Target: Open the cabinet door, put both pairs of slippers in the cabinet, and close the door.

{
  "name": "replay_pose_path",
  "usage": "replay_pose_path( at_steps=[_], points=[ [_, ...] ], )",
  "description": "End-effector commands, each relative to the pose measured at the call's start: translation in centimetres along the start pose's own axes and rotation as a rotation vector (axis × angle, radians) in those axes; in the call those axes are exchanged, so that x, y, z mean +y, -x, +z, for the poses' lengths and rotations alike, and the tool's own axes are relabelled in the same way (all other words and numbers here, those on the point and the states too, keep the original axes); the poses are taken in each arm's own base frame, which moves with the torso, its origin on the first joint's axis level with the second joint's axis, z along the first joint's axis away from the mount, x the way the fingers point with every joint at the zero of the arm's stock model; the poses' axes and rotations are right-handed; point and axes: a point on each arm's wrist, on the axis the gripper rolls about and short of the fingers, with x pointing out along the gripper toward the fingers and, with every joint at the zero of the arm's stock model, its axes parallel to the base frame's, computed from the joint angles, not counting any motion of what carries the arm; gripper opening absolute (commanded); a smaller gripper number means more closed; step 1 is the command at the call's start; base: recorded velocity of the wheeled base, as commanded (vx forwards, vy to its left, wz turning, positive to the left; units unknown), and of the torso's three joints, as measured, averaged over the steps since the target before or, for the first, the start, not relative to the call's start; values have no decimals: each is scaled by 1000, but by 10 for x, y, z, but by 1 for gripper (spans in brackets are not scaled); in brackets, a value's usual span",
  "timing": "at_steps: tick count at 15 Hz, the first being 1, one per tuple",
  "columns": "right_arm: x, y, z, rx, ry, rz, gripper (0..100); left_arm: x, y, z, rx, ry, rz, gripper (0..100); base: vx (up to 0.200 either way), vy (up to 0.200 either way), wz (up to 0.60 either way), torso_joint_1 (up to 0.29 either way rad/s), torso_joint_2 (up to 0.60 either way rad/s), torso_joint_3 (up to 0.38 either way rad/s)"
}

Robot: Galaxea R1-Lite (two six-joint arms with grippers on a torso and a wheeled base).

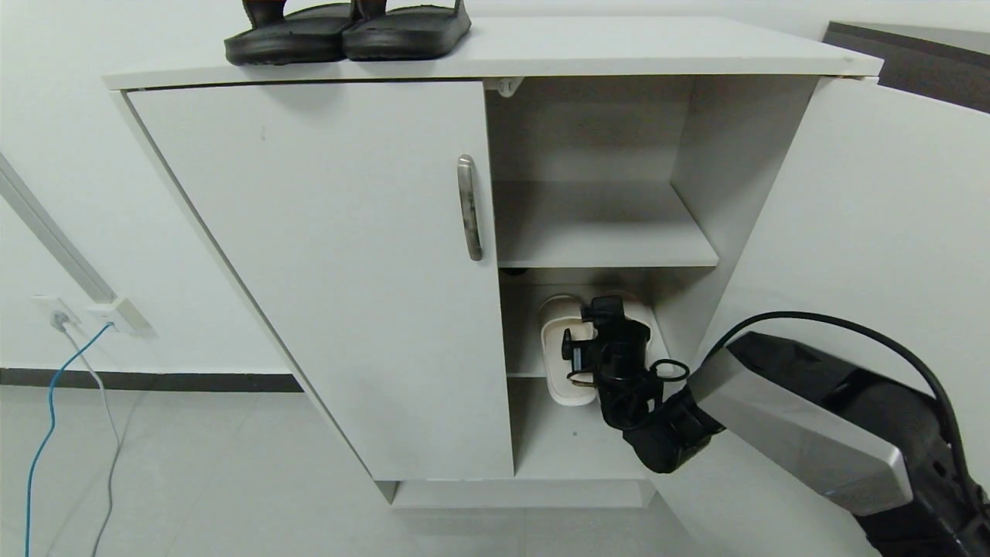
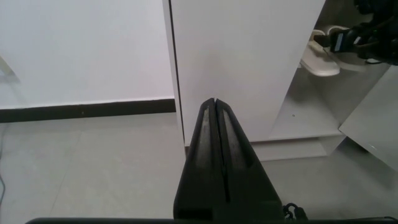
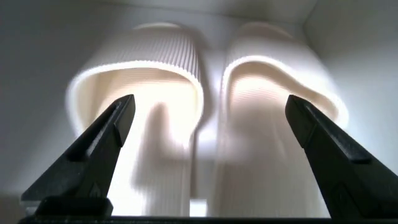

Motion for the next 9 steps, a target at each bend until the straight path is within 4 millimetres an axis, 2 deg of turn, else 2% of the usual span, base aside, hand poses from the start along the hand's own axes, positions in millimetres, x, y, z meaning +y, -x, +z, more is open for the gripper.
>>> replay_pose_path(
  at_steps=[1,7,9],
  points=[
    [-5,37,22,-17,-11,34,100,0,0,0,0,0,0,0,0,0,0,0,0,0],
    [-19,97,21,-7,-2,92,100,0,0,0,0,0,0,0,0,0,0,0,0,0],
    [-21,125,23,1,8,134,100,0,0,0,0,0,0,0,0,0,0,0,0,0]
  ],
)
